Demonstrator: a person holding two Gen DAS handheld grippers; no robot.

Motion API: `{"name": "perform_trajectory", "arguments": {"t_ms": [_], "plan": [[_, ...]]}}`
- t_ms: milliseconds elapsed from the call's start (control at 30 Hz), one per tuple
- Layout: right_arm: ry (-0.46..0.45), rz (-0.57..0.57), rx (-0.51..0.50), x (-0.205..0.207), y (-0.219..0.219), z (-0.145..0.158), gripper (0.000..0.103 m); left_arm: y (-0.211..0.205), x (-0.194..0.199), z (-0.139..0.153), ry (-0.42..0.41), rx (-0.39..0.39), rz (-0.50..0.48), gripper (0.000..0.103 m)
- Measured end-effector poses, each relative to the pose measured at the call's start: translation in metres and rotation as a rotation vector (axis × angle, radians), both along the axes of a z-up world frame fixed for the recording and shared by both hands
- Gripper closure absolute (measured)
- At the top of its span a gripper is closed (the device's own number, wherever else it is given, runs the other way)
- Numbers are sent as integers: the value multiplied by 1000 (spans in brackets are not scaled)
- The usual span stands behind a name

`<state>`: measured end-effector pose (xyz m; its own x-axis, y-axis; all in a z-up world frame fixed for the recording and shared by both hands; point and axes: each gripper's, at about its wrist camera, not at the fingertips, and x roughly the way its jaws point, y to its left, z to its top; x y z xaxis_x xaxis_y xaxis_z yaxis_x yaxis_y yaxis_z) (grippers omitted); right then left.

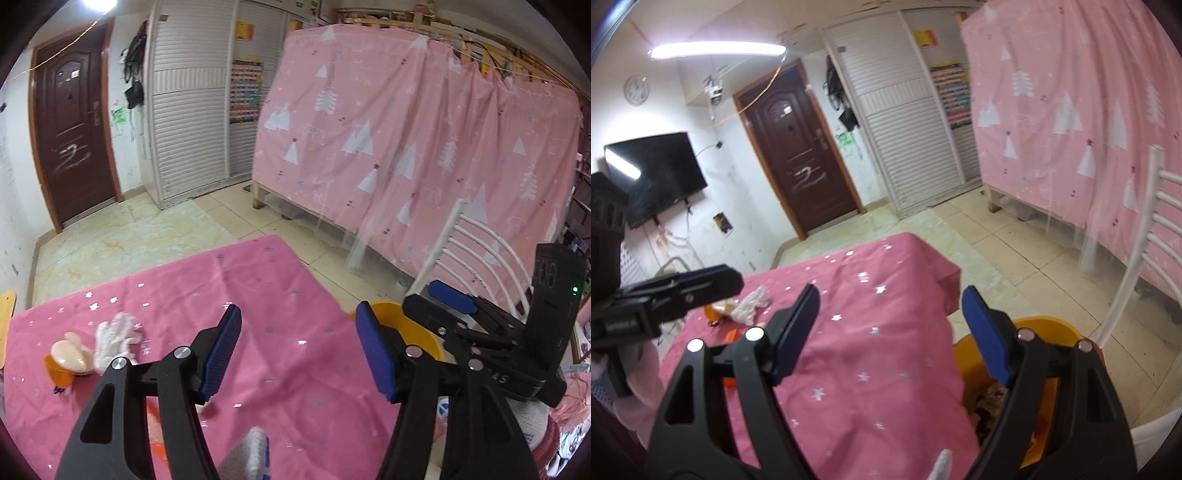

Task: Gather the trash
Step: 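Move both open tools back over the items on the bed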

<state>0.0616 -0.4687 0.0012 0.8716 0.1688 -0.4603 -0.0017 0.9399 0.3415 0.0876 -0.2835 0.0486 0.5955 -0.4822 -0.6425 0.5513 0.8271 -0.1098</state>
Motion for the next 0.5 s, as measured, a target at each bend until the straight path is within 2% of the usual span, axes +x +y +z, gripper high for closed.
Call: {"name": "perform_trajectory", "arguments": {"t_ms": [500], "plan": [[44, 168, -78, 46, 96, 6, 26, 131, 52, -3, 20, 8, 231, 46]]}}
